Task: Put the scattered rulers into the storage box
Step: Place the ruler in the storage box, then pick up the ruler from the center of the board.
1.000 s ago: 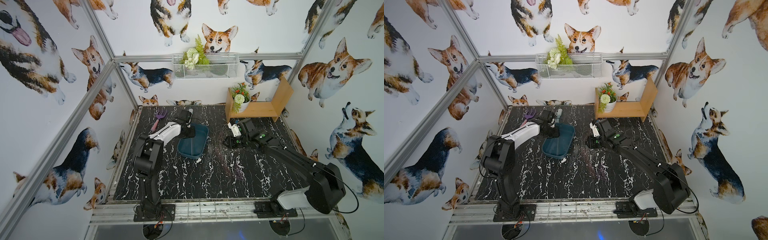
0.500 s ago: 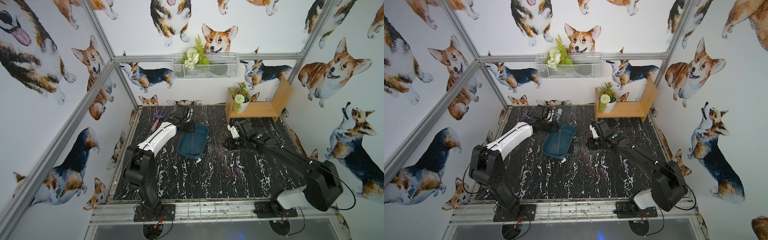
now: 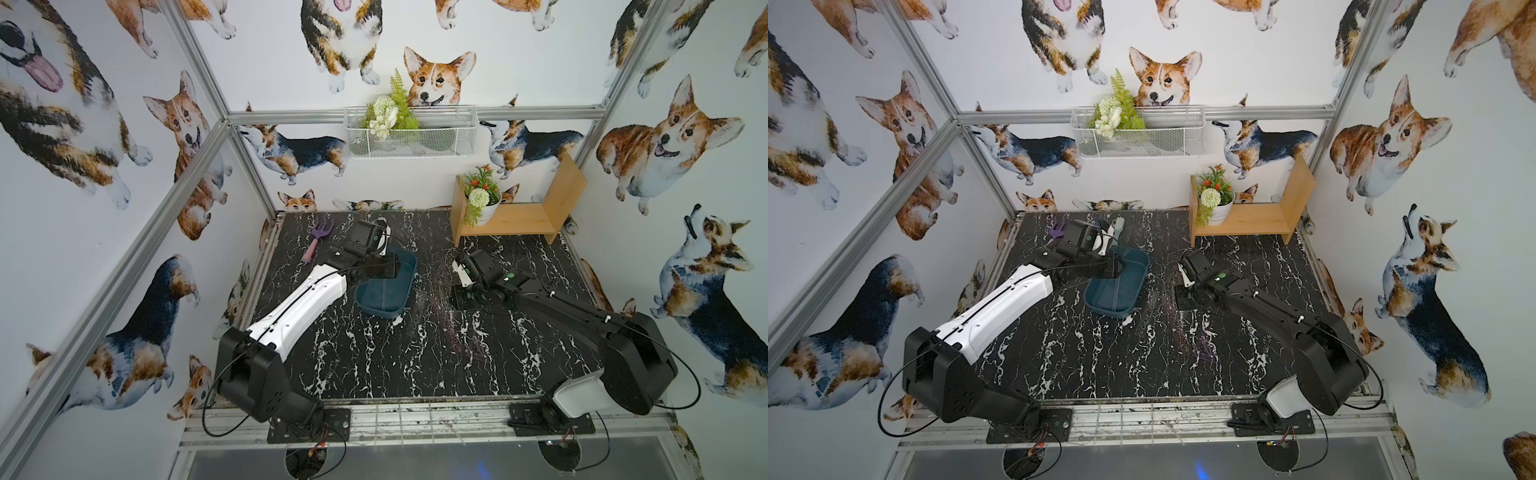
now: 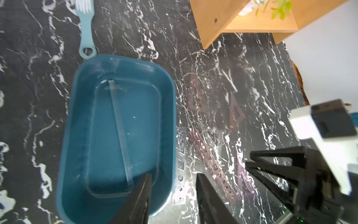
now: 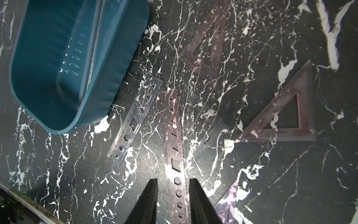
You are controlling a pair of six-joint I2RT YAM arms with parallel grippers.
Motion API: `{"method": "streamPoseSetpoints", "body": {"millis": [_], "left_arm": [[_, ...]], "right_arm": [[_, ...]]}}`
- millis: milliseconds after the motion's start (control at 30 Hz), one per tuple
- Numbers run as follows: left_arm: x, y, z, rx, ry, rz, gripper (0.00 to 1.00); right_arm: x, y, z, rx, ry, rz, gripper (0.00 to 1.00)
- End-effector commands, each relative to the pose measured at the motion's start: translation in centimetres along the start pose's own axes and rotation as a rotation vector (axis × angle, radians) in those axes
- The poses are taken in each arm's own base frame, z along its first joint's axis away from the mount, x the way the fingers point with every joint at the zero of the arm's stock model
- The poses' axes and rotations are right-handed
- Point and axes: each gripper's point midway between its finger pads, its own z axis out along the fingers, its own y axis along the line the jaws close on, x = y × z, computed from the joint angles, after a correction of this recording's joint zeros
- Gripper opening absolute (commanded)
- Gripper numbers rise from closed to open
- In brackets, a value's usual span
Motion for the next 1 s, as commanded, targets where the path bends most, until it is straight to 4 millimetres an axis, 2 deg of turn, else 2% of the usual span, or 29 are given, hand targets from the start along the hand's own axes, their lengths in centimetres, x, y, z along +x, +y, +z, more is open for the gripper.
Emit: {"method": "streamPoseSetpoints", "body": {"millis": [0, 300, 467, 733, 967], "left_arm": [[1.3, -0.9, -0.3, 0.03, -0.002, -0.016, 0.44], [5.7, -0.6, -0.1, 0.039, 0.007, -0.094, 0.44], [7.5, -0.6, -0.3, 0.041, 0.003, -0.131, 0.44], [8.6, -0.9, -1.1, 0.052, -0.01, -0.151, 0.45], [9.4, -1.1, -0.6, 0.057, 0.005, -0.156, 0.45]], "right_arm": [[1.0, -0.3, 0.4, 0.03, 0.024, -0.016, 0.34], [3.7, 0.7, 2.0, 0.047, 0.086, -0.055, 0.34], [5.0, 1.1, 2.7, 0.058, 0.116, -0.073, 0.36], [6.9, 0.9, 3.3, 0.078, 0.154, -0.087, 0.38], [8.6, 0.5, 3.6, 0.095, 0.186, -0.094, 0.39]]}}
